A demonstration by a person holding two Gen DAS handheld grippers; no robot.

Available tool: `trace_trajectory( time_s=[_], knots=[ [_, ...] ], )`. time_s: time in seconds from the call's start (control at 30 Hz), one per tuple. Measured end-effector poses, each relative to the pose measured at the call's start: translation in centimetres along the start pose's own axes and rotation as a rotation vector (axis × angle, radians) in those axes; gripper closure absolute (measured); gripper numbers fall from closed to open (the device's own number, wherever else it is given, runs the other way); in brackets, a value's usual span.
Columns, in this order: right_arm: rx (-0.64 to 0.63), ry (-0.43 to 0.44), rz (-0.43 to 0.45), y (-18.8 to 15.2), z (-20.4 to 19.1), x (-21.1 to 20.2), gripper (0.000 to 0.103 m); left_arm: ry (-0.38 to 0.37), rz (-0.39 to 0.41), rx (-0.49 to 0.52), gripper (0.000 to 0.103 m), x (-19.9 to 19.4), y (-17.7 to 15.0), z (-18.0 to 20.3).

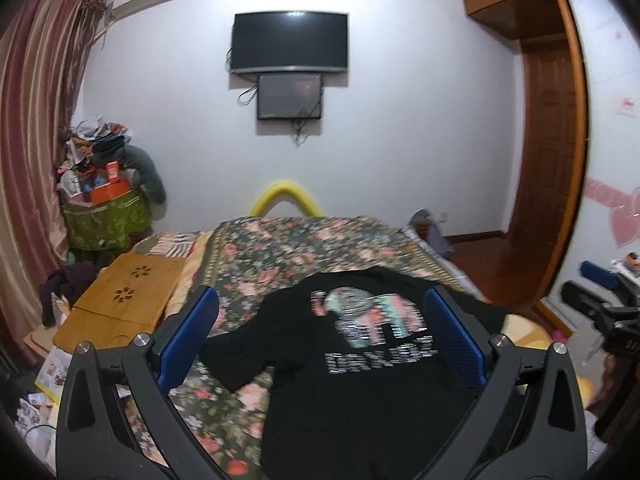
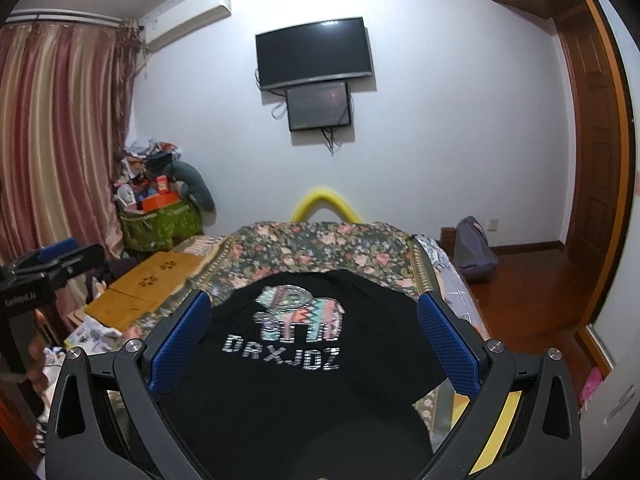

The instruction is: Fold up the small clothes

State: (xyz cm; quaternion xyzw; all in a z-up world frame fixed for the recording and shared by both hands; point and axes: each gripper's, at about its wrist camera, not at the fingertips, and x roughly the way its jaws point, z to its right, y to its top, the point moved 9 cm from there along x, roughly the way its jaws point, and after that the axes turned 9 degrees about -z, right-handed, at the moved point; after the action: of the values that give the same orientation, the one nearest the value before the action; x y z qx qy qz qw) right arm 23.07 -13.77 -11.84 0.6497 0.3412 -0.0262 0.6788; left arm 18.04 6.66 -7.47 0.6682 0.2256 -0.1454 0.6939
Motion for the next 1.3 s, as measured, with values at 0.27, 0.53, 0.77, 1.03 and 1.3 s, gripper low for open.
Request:
trace_trajectory(
  time_s=[0.27, 0.53, 0.77, 1.03, 1.3],
  knots=[
    [-0.017, -0.087, -0.077, 0.5, 4.4, 6.1, 0.001, 0.080, -0.182, -0.055, 0.000, 10.3, 0.0, -7.7],
    [0.015, -0.109, -0.175, -0.3, 8.2, 10.5, 0.004, 0.170, -0.415, -0.144, 0.000, 20.9, -4.4, -16.2],
    [0.017, -0.147, -0.281, -2.4, 11.5, 14.2, 0.013, 0.166, -0.628, -0.295, 0.027, 27.5, -11.3, -21.3],
    [0.063, -0.126, -0.367, -4.3, 13.1, 16.6, 0.016, 0.165, -0.743, -0.366, 0.049, 32.1, -14.9, -22.6],
    [0.044, -0.095, -0.389, -4.3, 12.5, 18.1, 0.016, 0.175, -0.724, -0.330, 0.099, 33.0, -13.4, -21.9]
  ],
)
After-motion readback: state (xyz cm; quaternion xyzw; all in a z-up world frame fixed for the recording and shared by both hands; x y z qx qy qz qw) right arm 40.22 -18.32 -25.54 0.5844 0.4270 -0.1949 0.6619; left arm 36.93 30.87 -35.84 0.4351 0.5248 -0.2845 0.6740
